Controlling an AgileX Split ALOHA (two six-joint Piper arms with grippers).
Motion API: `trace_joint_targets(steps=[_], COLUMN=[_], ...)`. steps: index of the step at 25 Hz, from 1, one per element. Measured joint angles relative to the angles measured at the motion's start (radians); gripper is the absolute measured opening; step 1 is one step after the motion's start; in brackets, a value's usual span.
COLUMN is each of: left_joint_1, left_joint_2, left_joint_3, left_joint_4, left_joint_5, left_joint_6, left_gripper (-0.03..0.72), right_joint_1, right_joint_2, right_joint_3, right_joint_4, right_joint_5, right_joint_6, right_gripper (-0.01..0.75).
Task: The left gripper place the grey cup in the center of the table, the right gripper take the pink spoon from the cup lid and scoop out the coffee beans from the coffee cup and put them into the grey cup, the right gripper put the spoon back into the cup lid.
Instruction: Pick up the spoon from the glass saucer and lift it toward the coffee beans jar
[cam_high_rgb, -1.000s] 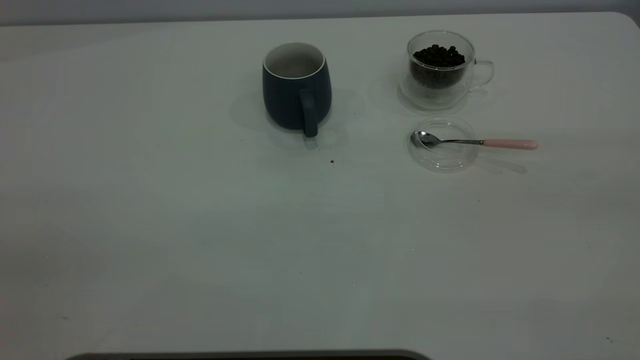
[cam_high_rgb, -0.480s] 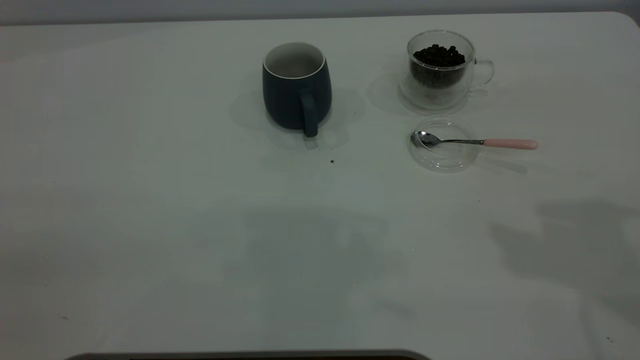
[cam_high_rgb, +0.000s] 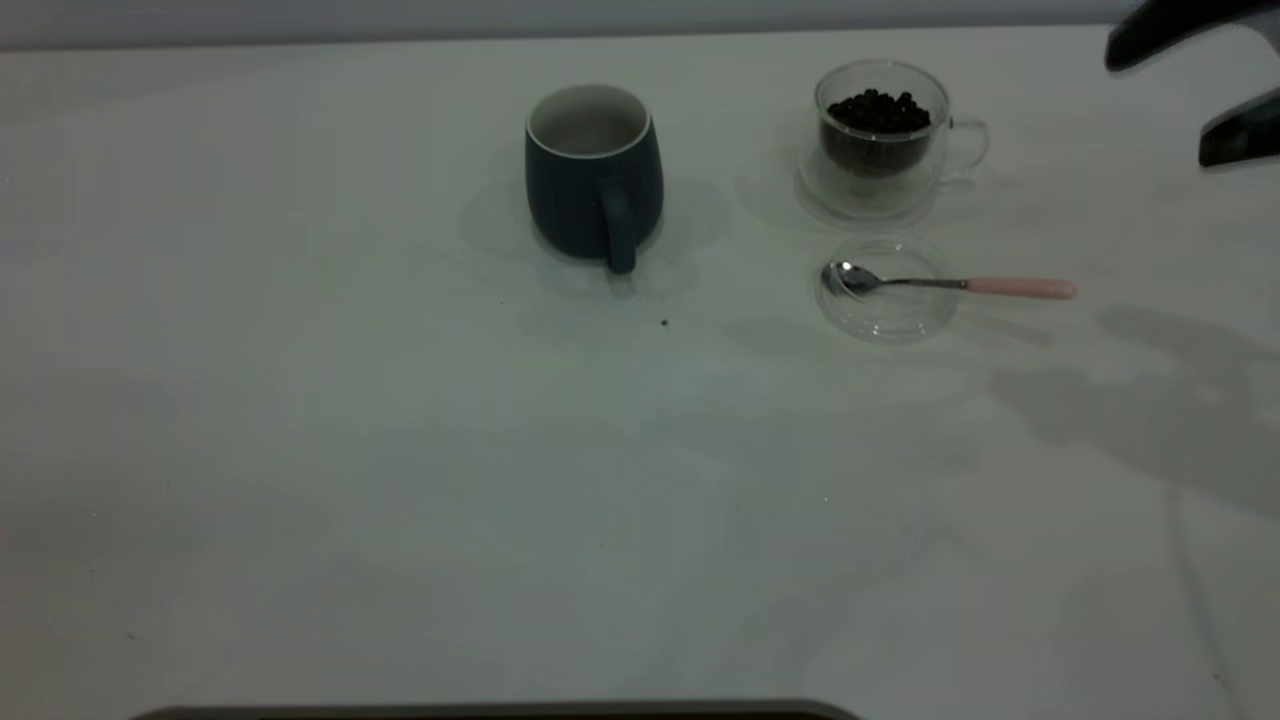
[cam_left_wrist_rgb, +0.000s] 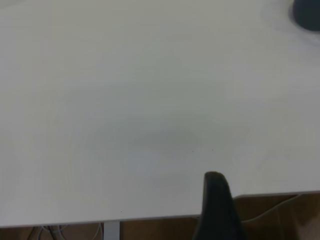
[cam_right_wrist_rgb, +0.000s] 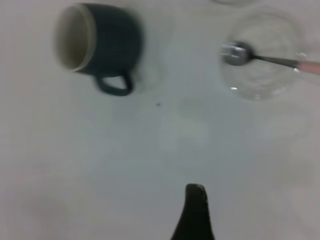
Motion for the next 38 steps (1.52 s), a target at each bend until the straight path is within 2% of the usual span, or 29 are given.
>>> trace_joint_targets(steps=[6, 12, 14, 27, 38], left_joint_1=[0.000, 0.000, 0.000, 0.000, 0.000], left_joint_2=[0.000, 0.000, 0.000, 0.000, 0.000], left_joint_3=[0.000, 0.000, 0.000, 0.000, 0.000], left_joint_4=[0.000, 0.000, 0.000, 0.000, 0.000], left_joint_5=[0.000, 0.000, 0.000, 0.000, 0.000], left_joint_6=[0.001, 0.001, 0.001, 0.003, 0.004], left_gripper=[0.567, 0.567, 0.567, 0.567, 0.567], right_joint_1=[-0.071, -0.088, -0.088, -0.088, -0.088], right_joint_2=[0.192, 0.377, 0.433, 0.671, 0.722], right_joint_3=[-0.002, -0.001, -0.004, -0.161, -0.223], right_joint_4=[0.146, 0.531, 0.585, 0.612, 0.614], right_joint_5=[0.007, 0.031, 0.050, 0.161, 0.224], right_joint_6=[-0.167, -0.537, -0.603, -0.661, -0.688], right_gripper=[0.701, 0.701, 0.701, 0.697, 0.667])
